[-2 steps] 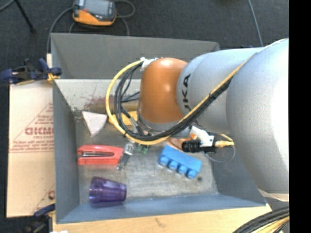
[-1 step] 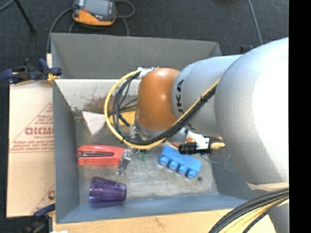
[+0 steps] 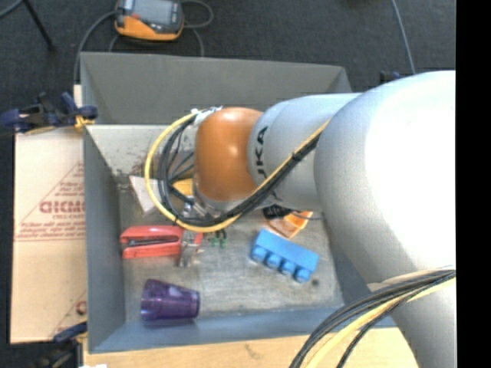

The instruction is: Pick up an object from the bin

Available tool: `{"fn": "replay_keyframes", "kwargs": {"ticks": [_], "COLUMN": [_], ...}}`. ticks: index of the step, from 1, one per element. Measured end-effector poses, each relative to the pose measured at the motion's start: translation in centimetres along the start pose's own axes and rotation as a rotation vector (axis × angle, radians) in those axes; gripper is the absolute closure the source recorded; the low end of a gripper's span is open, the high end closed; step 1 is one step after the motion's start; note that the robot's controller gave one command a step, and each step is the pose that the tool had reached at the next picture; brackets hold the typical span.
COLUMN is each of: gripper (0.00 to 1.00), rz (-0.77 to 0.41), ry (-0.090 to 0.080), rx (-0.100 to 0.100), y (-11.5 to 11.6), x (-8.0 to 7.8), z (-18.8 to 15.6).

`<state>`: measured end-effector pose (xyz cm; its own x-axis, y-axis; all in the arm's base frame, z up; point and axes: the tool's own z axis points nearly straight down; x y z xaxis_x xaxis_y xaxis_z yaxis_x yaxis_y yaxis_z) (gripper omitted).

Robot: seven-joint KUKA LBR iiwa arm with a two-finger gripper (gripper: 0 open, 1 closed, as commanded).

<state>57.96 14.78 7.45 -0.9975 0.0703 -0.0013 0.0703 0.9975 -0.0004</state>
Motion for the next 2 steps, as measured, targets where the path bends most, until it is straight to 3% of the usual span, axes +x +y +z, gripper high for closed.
{"fn": "replay_keyframes", "kwargs": {"ticks": [1, 2], "gripper": [1.0, 1.0], "rz": [0.001, -0.001], "ry": [0.0, 0.008], "rx": [0.0, 0.002], "y": [0.0, 0.0], "x": [0.0, 0.7], "z": [0.0, -3.4]}}
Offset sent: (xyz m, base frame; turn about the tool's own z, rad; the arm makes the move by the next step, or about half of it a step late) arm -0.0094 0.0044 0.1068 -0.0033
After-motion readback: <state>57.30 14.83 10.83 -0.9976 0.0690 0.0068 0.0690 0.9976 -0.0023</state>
